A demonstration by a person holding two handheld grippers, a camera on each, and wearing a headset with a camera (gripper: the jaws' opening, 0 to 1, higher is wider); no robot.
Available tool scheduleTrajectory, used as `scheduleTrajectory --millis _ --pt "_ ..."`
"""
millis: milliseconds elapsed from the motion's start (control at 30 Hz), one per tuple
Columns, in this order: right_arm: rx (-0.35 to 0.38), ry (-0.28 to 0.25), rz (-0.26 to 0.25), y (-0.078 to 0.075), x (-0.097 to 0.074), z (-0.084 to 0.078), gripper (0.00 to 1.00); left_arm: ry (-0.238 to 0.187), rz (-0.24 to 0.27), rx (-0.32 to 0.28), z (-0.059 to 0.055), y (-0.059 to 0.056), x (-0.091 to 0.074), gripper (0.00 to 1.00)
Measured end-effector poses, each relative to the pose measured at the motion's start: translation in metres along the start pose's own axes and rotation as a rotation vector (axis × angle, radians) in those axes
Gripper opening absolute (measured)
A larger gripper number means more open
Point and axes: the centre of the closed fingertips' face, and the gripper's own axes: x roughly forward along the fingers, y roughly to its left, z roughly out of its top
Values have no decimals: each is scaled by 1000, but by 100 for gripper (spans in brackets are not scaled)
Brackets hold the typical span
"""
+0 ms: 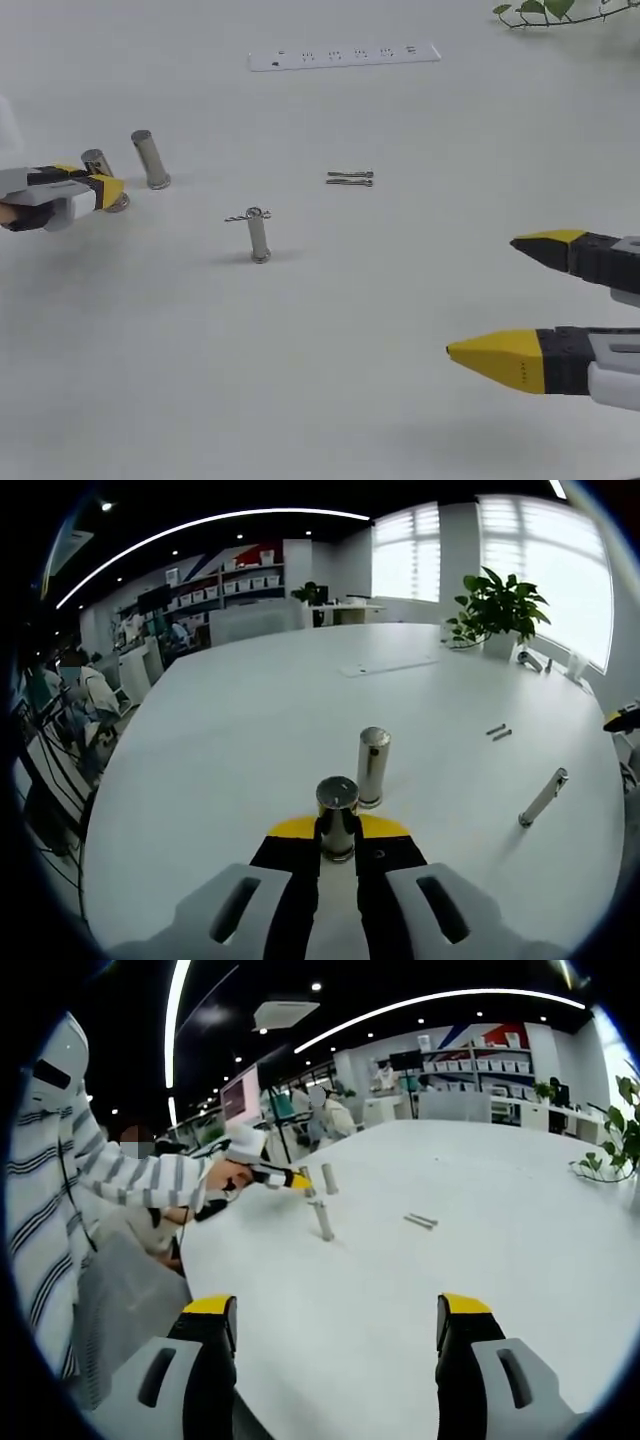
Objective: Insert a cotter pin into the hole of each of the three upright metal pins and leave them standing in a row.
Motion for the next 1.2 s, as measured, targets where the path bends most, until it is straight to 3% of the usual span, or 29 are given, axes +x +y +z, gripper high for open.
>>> scheduleTrajectory --millis 167,400,600,700,1067,1200 --pt "-6 -7 1 0 0 2 83 -1 15 -9 3 0 -13 11" --pt "-15 -15 15 2 0 2 83 -7 35 -20 7 -8 -37 11" --pt "-25 -21 28 4 -1 3 83 6 62 -39 6 -21 -57 11" --pt "-26 -27 30 3 -2 3 83 7 78 -60 6 -34 -71 11" --pt "-26 -49 42 4 -4 5 83 -5 98 -124 7 -61 -96 11" --pt "-25 -54 43 3 -4 5 83 20 103 -91 4 -72 -99 11"
